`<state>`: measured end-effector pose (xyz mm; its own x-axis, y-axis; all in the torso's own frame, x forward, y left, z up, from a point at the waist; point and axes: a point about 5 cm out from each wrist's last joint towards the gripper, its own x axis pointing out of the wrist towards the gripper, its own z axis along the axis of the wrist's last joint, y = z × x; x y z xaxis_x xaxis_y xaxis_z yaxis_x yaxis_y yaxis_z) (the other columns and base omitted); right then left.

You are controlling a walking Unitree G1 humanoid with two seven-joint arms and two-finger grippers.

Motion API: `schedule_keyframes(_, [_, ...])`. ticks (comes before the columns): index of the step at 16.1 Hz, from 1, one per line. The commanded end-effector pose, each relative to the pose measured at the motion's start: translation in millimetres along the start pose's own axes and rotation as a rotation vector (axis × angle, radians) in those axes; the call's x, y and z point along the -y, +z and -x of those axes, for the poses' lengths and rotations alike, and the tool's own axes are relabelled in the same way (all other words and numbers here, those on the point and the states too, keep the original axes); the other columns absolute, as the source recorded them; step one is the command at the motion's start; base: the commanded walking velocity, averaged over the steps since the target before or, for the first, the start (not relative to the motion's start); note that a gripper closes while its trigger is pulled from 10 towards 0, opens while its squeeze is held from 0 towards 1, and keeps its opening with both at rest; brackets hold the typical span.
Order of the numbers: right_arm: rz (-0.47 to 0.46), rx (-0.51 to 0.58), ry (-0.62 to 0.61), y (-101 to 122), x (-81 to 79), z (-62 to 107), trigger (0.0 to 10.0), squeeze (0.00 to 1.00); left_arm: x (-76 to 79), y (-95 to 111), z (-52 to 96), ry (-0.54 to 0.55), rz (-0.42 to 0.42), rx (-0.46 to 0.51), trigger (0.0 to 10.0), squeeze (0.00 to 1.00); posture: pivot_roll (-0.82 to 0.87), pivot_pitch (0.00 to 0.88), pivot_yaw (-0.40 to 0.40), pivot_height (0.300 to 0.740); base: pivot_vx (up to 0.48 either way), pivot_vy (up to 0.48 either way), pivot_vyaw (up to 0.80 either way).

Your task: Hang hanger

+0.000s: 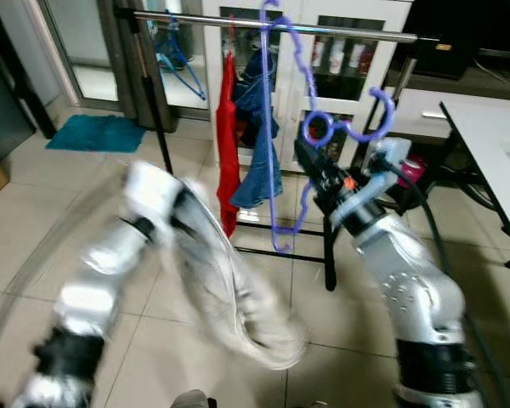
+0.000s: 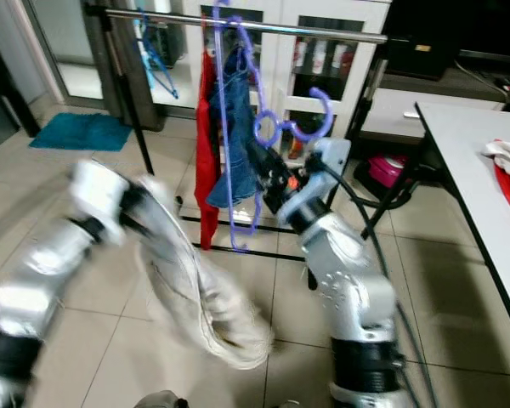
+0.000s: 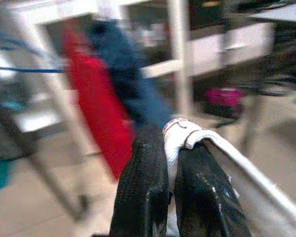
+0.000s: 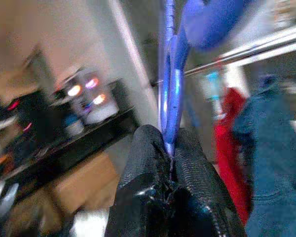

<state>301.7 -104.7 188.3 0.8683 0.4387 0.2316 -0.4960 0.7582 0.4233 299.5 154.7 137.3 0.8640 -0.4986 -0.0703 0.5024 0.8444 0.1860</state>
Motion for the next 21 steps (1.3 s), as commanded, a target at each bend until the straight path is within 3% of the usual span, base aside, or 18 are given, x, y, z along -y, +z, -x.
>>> schedule_keyframes(1, [0.048, 0.009, -0.119, 2, 14.0, -0.4, 0.0, 0.00, 6.8, 31, 1.3, 0.012, 0.012, 0.142, 0.0, 0.00, -0.01, 0.000, 0.026, 0.740, 0.000, 0.000, 0.00])
schedule_keyframes(2, [0.146, -0.072, -0.180, -4, 24.1, 5.9, 9.7, 0.00, -0.2, 27, 10.7, 0.123, 0.057, 0.132, 0.0, 0.00, -0.01, 0.000, 0.026, 0.740, 0.000, 0.000, 0.00])
schedule_keyframes(3, [0.169, -0.093, -0.193, -5, 26.4, 7.7, 9.7, 0.00, -2.1, 26, 13.1, 0.150, 0.066, 0.128, 0.0, 0.00, -0.01, 0.000, 0.026, 0.740, 0.000, 0.000, 0.00])
schedule_keyframes(4, [0.210, -0.119, -0.174, -7, 27.8, 13.0, 10.0, 0.00, -6.5, 20, 20.3, 0.217, 0.091, 0.112, 9.4, 0.00, -0.01, 0.000, 0.019, 0.740, 0.000, 0.000, 0.00])
schedule_keyframes(5, [0.311, -0.241, -0.172, -16, 32.9, 28.7, 10.0, 0.00, -8.8, 2, 39.8, 0.313, 0.159, 0.030, 10.0, 0.00, -0.01, 0.000, 0.016, 0.740, 0.000, 0.000, 0.00])
schedule_keyframes(6, [0.390, -0.344, -0.274, -26, 45.6, 49.0, 10.0, 0.00, -0.6, -17, 63.2, 0.373, 0.206, -0.059, 10.0, 0.00, -0.01, 0.000, 0.005, 0.740, 0.000, 0.000, -0.80])
schedule_keyframes(8, [0.448, -0.336, -0.272, -25, 43.6, 55.7, 10.0, 0.00, 1.5, -27, 83.5, 0.585, 0.149, -0.107, 10.0, 0.00, -0.02, 0.000, -0.004, 0.740, 0.000, 0.000, -0.80])
schedule_keyframes(10, [0.511, -0.238, -0.341, -9, 40.4, 54.3, 10.0, 0.00, 3.6, -23, 84.4, 0.689, 0.222, -0.030, 10.0, 0.00, -0.01, 0.000, -0.014, 0.740, 0.000, 0.000, -0.80])
schedule_keyframes(11, [0.462, -0.202, -0.412, -3, 41.7, 54.5, 10.0, 0.00, 0.5, -19, 83.7, 0.732, 0.207, -0.010, 10.0, 0.00, -0.02, 0.000, -0.014, 0.740, 0.000, 0.000, -0.76])
schedule_keyframes(12, [0.380, -0.229, -0.344, -3, 37.1, 53.3, 10.0, 0.00, -1.5, -14, 81.8, 0.784, 0.219, 0.034, 10.0, 0.00, -0.01, 0.000, -0.012, 0.740, 0.000, 0.000, -0.73])
schedule_keyframes(14, [0.341, -0.204, -0.400, -2, 36.9, 53.4, 10.0, 0.00, 6.1, -5, 75.7, 0.678, 0.269, 0.072, 10.0, 0.00, -0.02, 0.001, -0.015, 0.740, 0.000, 0.000, -0.72])
schedule_keyframes(15, [0.394, -0.187, -0.445, 1, 39.7, 53.4, 10.0, 0.00, 3.6, -3, 75.9, 0.671, 0.250, 0.066, 10.0, 0.00, -0.02, 0.000, -0.019, 0.740, 0.000, 0.000, -0.72])
schedule_keyframes(16, [0.335, -0.192, -0.474, 3, 42.7, 53.7, 10.0, 0.00, 1.2, -8, 79.1, 0.671, 0.250, -0.044, 10.0, 0.00, -0.01, 0.000, -0.022, 0.740, 0.000, 0.000, -0.67])
schedule_keyframes(17, [0.350, -0.171, -0.453, 6, 42.7, 51.6, 10.0, 0.00, 5.5, -5, 79.1, 0.595, 0.311, -0.023, 10.0, 0.00, -0.01, 0.000, -0.023, 0.740, 0.000, 0.000, -0.68])
schedule_keyframes(18, [0.315, -0.214, -0.399, 1, 40.3, 50.7, 10.0, 0.00, 4.3, -6, 80.0, 0.605, 0.261, -0.038, 10.0, 0.00, -0.01, 0.000, -0.025, 0.740, 0.000, 0.000, -0.68])
schedule_keyframes(20, [0.373, -0.251, -0.410, -6, 42.2, 52.3, 10.0, 0.00, 8.2, -9, 78.2, 0.571, 0.180, -0.077, 10.0, 0.00, -0.01, 0.000, -0.027, 0.740, 0.000, 0.000, -0.68])
schedule_keyframes(21, [0.363, -0.276, -0.417, -10, 43.3, 54.1, 10.0, 0.00, 9.9, -8, 76.6, 0.556, 0.178, -0.070, 10.0, 0.00, -0.01, 0.000, -0.027, 0.740, 0.000, 0.000, -0.68])
